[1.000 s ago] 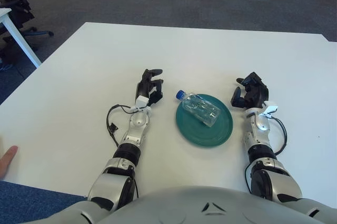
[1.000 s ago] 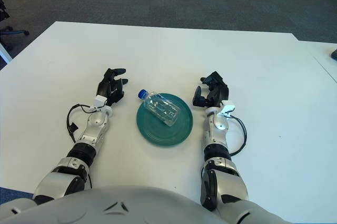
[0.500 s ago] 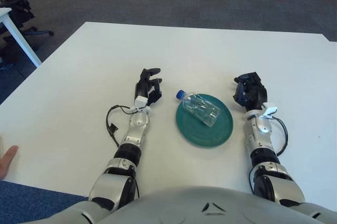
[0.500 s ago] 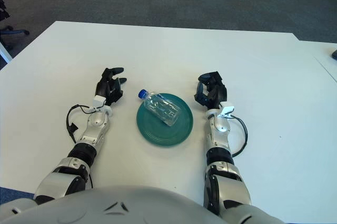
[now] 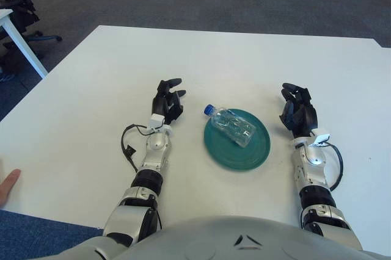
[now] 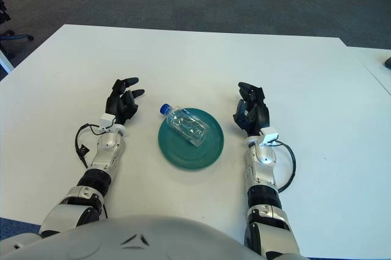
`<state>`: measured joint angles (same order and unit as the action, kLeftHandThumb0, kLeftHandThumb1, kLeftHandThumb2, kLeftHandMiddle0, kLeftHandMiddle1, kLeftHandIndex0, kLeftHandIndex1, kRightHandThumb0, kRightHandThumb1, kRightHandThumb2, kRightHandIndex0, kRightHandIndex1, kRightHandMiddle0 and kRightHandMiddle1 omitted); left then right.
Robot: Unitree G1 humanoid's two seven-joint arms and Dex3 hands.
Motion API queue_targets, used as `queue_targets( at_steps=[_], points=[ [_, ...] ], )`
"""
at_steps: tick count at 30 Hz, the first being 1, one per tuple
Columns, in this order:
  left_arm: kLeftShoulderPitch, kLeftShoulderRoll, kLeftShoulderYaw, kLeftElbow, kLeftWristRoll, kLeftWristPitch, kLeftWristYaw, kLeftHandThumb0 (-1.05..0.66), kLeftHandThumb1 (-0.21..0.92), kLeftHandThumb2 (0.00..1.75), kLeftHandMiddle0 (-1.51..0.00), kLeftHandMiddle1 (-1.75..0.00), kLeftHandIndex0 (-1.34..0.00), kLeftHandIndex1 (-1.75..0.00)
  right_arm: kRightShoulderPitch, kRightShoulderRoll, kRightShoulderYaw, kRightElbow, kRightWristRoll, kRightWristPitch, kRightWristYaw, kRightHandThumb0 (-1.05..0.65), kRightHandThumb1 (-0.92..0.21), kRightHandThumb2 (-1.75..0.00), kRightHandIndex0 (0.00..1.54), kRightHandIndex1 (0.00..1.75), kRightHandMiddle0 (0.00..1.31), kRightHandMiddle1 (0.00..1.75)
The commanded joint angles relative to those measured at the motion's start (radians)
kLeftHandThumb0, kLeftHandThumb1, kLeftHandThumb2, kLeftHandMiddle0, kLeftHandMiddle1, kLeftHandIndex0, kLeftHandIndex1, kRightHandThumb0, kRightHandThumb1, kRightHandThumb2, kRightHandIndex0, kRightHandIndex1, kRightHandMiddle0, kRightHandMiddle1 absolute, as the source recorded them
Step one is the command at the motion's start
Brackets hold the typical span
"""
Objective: Put the bottle into the plate.
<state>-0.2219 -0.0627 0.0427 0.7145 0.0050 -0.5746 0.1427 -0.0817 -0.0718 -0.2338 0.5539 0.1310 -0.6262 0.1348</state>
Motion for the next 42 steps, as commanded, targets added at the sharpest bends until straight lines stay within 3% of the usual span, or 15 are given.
queue_targets(
  at_steps=[1, 8, 17, 19, 25, 31, 42],
  points=[
    [0.095, -0.002, 0.007, 0.008, -0.01, 0.017, -0.017, -0.6, 0.91, 0.66, -0.64, -0.87, -0.41, -1.16, 0.109, 0.023, 0.008, 0.016, -0.002, -0.008, -0.002, -0.78, -0.92, -0.8, 0.25, 0.2, 0.0, 0.84],
    [0.143, -0.013, 0.007, -0.066, -0.012, 0.029, -0.02, -0.59, 0.87, 0.7, -0.65, -0.9, -0.44, -1.16, 0.142, 0.015, 0.013, 0.005, 0.031, -0.026, 0.048, -0.77, -0.92, -0.81, 0.26, 0.18, 0.0, 0.8],
    [0.188, -0.017, 0.007, -0.133, -0.024, 0.062, -0.053, -0.62, 0.83, 0.74, -0.63, -0.91, -0.41, -1.16, 0.164, 0.014, 0.018, -0.012, 0.044, -0.046, 0.107, -0.78, -0.92, -0.81, 0.23, 0.12, 0.0, 0.63],
    [0.197, -0.021, 0.007, -0.142, -0.038, 0.051, -0.076, -0.63, 0.85, 0.7, -0.61, -0.9, -0.39, -1.14, 0.168, 0.002, 0.029, -0.011, 0.024, -0.061, 0.12, -0.85, -0.92, -0.85, 0.18, 0.09, 0.0, 0.52],
    [0.214, -0.019, 0.006, -0.15, -0.06, 0.042, -0.125, -0.65, 0.91, 0.64, -0.54, -0.8, -0.31, -1.08, 0.15, -0.036, 0.047, 0.05, -0.003, -0.12, 0.161, -0.99, -0.92, -0.96, 0.08, 0.02, 0.0, 0.28],
    [0.221, -0.013, 0.005, -0.134, -0.05, 0.034, -0.148, -0.77, 0.92, 0.79, -0.44, -0.53, -0.16, -1.02, 0.121, -0.069, 0.063, 0.129, -0.049, -0.226, 0.169, -1.04, -0.92, -1.1, 0.01, 0.0, 0.0, 0.11],
    [0.231, -0.025, 0.003, -0.129, -0.018, -0.033, -0.121, -0.82, 0.92, 0.93, -0.41, -0.36, -0.09, -1.01, 0.104, -0.073, 0.086, 0.164, -0.007, -0.195, 0.191, -1.05, -0.92, -1.14, 0.0, 0.0, 0.0, 0.03]
  ],
)
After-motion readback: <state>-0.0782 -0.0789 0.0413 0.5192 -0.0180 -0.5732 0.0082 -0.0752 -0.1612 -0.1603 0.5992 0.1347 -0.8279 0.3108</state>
